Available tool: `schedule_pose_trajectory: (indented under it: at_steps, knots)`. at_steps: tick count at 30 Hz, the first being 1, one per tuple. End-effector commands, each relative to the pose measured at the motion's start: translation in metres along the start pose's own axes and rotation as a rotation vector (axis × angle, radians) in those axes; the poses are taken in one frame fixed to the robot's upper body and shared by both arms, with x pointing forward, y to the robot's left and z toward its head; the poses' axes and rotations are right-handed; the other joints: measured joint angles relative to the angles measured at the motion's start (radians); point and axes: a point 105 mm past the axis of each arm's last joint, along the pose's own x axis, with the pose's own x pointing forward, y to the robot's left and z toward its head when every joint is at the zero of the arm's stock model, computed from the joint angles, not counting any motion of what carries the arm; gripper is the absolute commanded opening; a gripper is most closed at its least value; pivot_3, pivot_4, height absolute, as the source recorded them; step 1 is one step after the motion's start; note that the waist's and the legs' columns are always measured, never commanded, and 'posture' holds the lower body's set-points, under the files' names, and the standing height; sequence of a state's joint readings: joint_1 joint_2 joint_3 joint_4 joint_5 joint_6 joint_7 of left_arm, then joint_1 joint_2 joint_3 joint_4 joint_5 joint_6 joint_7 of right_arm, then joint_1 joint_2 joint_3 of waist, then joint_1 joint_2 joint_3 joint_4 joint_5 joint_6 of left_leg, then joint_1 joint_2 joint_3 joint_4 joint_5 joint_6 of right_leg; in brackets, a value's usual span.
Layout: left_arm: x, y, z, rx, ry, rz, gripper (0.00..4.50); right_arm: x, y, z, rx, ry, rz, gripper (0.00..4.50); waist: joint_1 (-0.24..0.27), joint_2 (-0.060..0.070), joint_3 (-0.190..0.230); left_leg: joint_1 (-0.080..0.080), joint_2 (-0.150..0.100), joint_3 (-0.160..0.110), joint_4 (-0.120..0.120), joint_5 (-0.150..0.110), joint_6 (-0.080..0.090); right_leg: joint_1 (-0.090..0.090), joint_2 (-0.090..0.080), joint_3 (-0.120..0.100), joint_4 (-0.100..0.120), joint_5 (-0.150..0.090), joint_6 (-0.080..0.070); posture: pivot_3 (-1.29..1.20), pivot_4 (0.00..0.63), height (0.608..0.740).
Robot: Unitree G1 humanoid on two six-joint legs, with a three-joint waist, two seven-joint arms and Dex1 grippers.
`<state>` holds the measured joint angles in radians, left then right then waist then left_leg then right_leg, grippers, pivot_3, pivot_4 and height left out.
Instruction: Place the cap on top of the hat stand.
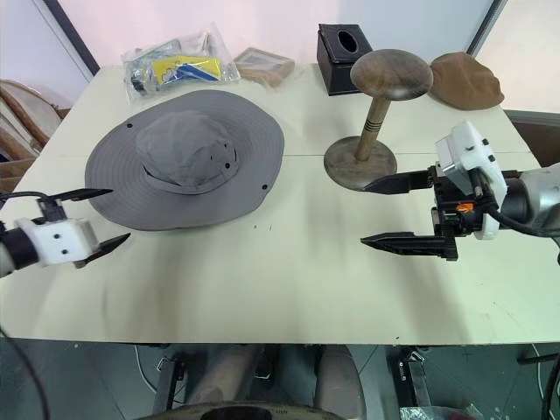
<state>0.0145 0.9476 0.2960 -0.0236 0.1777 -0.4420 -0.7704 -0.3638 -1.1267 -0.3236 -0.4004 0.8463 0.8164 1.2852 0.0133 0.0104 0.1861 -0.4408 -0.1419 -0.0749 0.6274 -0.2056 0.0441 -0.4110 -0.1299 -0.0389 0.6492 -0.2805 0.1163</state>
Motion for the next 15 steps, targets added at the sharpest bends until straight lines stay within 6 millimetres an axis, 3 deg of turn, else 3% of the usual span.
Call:
schedule_pose_trajectory:
  at_steps: [1,6,12,15]
  knots:
    - [0.019,-0.013,-0.002,0.078,-0.022,0.0,4.42,-0.002,0.0,0.015,-0.054,-0.024,-0.031,4.5,0.0,0.0,0.0,0.0,0.0,0.0,0.0,0.0,0.0,0.0,0.0,0.0,0.0,0.0,0.0,0.0,0.15,0.734]
    - [0.047,-0.021,-0.006,0.099,-0.043,0.031,4.42,-0.005,-0.003,0.021,-0.064,-0.024,-0.07,4.5,0.001,-0.001,0.0,-0.001,0.0,0.0,0.001,0.0,0.0,0.0,0.001,0.0,0.0,0.004,0.004,0.0,0.15,0.734]
    - [0.076,-0.009,-0.003,0.077,-0.066,0.118,4.42,-0.01,-0.005,0.022,-0.063,-0.024,-0.124,4.5,0.009,-0.001,0.0,-0.001,0.0,0.0,0.004,0.0,0.0,0.0,0.001,0.0,0.0,0.006,0.006,0.0,0.15,0.734]
    - [0.086,0.002,0.002,0.048,-0.094,0.154,3.52,-0.015,-0.007,0.021,-0.061,-0.018,-0.168,4.5,0.024,-0.002,-0.001,-0.001,0.0,0.0,0.005,0.0,0.0,0.001,0.001,0.0,0.0,0.008,0.007,0.0,0.15,0.734]
